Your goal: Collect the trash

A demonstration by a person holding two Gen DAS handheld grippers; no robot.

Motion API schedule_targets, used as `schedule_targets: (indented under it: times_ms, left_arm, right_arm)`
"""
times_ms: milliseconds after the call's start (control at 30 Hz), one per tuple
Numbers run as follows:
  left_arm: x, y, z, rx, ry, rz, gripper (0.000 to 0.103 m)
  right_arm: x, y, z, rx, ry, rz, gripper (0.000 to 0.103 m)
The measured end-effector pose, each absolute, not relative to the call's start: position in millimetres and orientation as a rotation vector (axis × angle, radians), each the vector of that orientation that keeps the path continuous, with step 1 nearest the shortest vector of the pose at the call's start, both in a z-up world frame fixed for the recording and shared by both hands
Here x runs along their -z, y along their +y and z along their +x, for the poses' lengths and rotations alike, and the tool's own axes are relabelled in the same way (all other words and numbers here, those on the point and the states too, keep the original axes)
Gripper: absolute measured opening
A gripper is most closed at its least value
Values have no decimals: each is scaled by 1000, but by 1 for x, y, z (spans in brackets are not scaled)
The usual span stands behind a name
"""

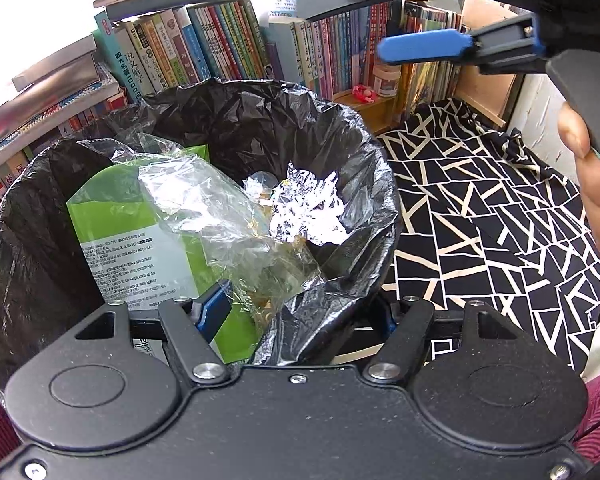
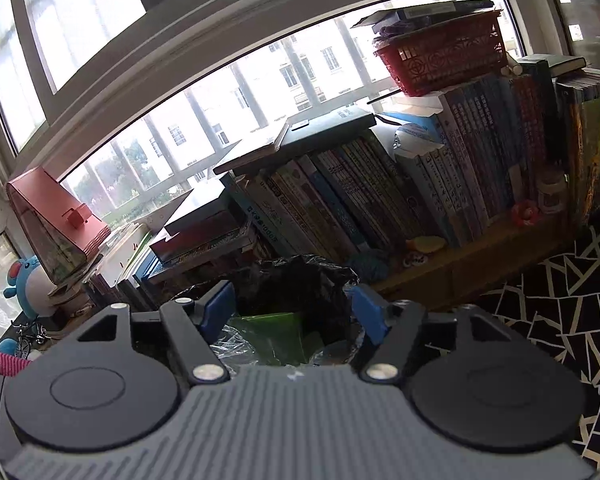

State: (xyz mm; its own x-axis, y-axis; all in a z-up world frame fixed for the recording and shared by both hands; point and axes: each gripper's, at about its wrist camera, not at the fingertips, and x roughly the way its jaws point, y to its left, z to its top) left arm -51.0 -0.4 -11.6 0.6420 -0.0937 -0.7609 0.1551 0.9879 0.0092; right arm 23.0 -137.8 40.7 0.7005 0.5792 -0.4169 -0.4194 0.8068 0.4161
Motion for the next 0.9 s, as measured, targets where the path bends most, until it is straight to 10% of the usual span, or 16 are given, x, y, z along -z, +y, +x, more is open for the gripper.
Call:
schedule_targets:
  times_ms: [300, 900]
  left_arm:
    - [5, 0, -56, 146, 865, 48, 70]
    - [1, 2, -53, 107, 888, 11, 81]
  right_arm:
    - [-47, -158, 3, -481, 497, 294, 103]
    - [-16, -177, -26, -394, 524, 295, 103]
